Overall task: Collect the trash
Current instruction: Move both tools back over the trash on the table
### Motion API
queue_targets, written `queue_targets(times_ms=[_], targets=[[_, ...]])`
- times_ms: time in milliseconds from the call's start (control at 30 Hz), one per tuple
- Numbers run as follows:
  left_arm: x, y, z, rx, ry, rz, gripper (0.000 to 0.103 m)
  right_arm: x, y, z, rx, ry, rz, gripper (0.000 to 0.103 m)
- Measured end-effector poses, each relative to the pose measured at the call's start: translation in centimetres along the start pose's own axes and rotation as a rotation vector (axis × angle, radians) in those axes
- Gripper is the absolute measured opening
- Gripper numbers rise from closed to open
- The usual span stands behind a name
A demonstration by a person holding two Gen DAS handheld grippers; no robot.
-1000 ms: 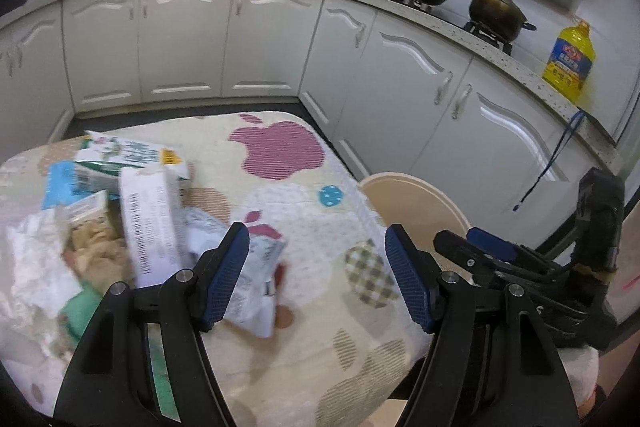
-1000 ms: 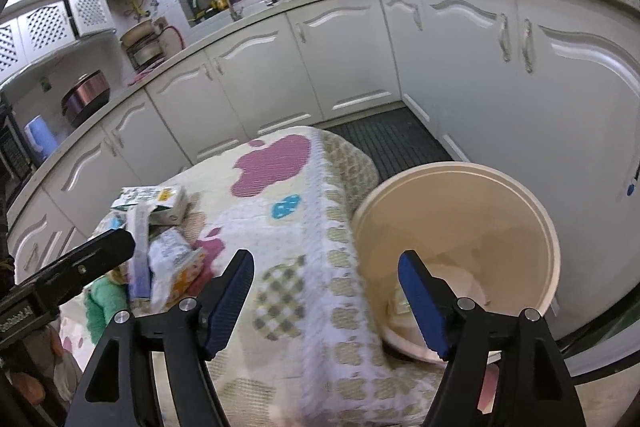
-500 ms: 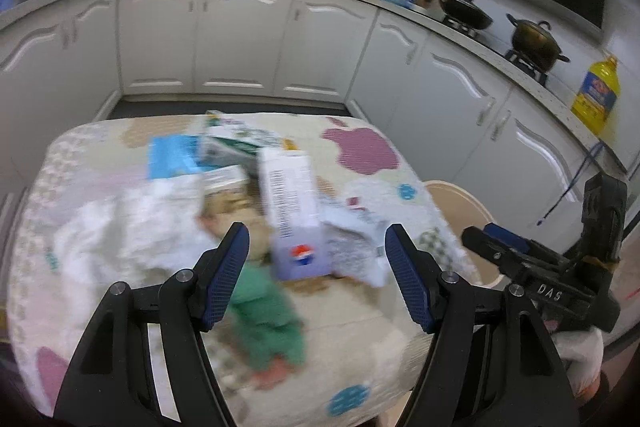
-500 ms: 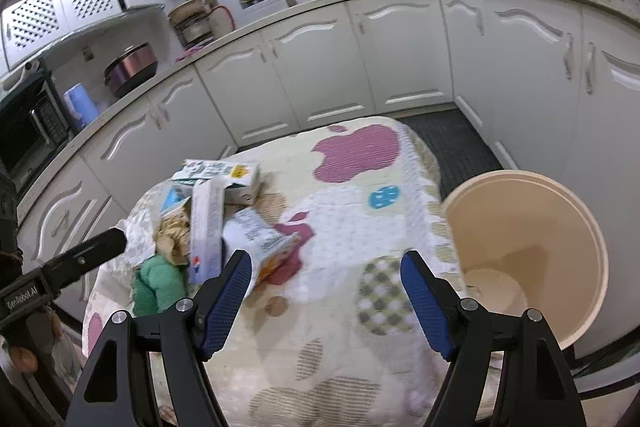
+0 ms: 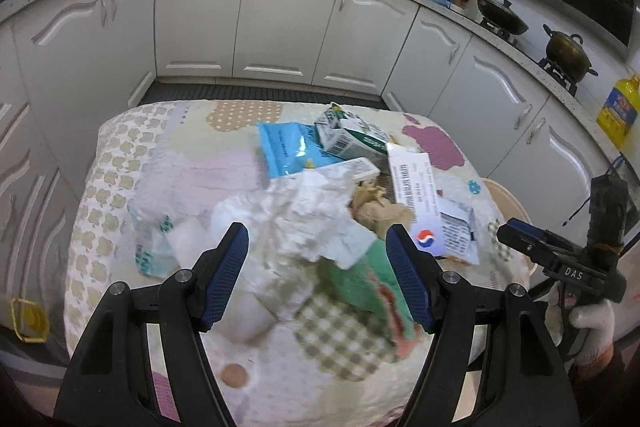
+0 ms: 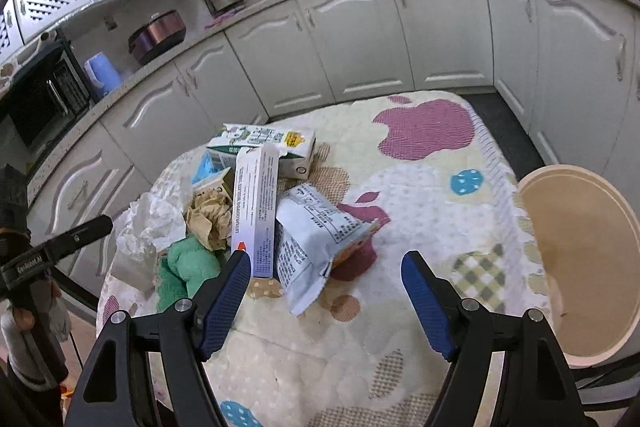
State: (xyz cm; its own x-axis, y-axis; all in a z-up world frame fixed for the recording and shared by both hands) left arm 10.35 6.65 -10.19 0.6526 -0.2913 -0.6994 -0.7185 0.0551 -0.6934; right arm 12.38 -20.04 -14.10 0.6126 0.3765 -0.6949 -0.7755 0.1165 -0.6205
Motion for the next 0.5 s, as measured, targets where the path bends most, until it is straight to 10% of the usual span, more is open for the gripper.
queue_targets(times_ms=[500], targets=[[4.6, -1.7, 2.0, 0.117, 0.012, 0.139, 0.071, 7.0, -4.4, 4.1, -0.028, -0.114, 0.099, 0.076]])
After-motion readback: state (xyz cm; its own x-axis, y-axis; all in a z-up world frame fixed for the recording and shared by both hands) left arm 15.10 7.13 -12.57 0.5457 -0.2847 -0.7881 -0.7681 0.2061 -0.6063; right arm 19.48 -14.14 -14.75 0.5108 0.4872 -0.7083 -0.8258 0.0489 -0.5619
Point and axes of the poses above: each gripper's, at about its wrist camera, not at the fingertips, and x roughly the way its jaws point, z to its left, y to its underside, the point moved 6 cm from there along x, roughly the way its jaws point, and after that the axes turned 6 degrees about x, right-handed, at the moved point
